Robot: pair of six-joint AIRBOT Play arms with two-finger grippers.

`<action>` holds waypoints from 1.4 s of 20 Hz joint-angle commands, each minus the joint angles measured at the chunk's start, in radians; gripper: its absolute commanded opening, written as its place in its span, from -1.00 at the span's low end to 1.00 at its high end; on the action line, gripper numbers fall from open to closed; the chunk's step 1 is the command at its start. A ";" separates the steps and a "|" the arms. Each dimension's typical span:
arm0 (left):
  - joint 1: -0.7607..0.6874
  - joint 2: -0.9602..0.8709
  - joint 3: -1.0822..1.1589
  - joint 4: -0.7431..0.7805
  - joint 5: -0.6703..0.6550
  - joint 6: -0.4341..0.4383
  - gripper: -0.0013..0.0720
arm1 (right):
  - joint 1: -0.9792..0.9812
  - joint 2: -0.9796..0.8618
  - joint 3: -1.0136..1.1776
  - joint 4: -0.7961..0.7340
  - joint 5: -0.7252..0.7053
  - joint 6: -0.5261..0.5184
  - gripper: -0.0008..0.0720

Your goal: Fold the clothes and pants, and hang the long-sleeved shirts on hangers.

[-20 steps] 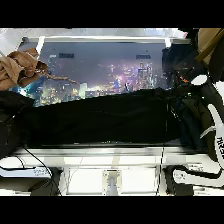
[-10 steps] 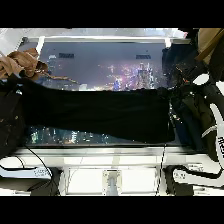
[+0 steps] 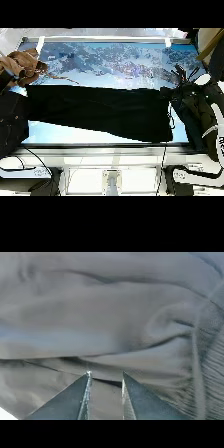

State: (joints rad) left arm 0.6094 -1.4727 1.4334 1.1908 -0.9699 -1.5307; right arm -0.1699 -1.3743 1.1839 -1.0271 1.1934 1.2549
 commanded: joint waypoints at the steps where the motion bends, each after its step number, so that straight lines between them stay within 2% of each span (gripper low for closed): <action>1: 0.055 0.018 -0.032 0.223 -0.241 0.002 0.95 | -0.001 0.000 -0.002 -0.050 0.021 0.006 -0.35; 6: -0.019 0.060 -0.294 0.238 -0.165 0.077 0.95 | 0.000 0.000 -0.002 -0.024 0.090 0.028 -0.35; 9: -0.125 0.061 -0.380 0.266 0.002 0.078 0.95 | 0.000 0.006 -0.002 -0.018 0.123 0.043 -0.35; 10: -0.153 0.058 -0.381 0.317 0.055 0.045 0.94 | 0.000 0.010 -0.002 -0.014 0.129 0.043 -0.35; 12: -0.190 0.051 -0.381 0.525 0.107 -0.121 0.94 | 0.000 0.023 -0.002 -0.018 0.142 0.042 -0.35; 13: -0.192 0.050 -0.381 0.593 0.099 -0.173 0.94 | 0.000 0.030 -0.002 -0.024 0.144 0.041 -0.35; 18: -0.171 0.050 -0.381 0.645 0.066 -0.183 0.93 | 0.000 0.038 -0.002 -0.024 0.142 0.038 -0.35; 19: -0.169 0.050 -0.381 0.645 0.071 -0.183 0.83 | 0.000 0.038 -0.002 -0.023 0.142 0.038 -0.35; 20: -0.169 0.048 -0.381 0.645 0.079 -0.183 0.61 | 0.000 0.038 -0.002 -0.023 0.141 0.038 -0.35; 28: -0.186 0.002 -0.381 0.619 0.040 -0.182 0.61 | 0.000 0.038 -0.002 -0.019 0.141 0.039 -0.35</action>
State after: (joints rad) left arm 0.4313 -1.4666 1.0527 1.8210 -0.9188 -1.7111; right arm -0.1703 -1.3369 1.1820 -1.0466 1.3327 1.2938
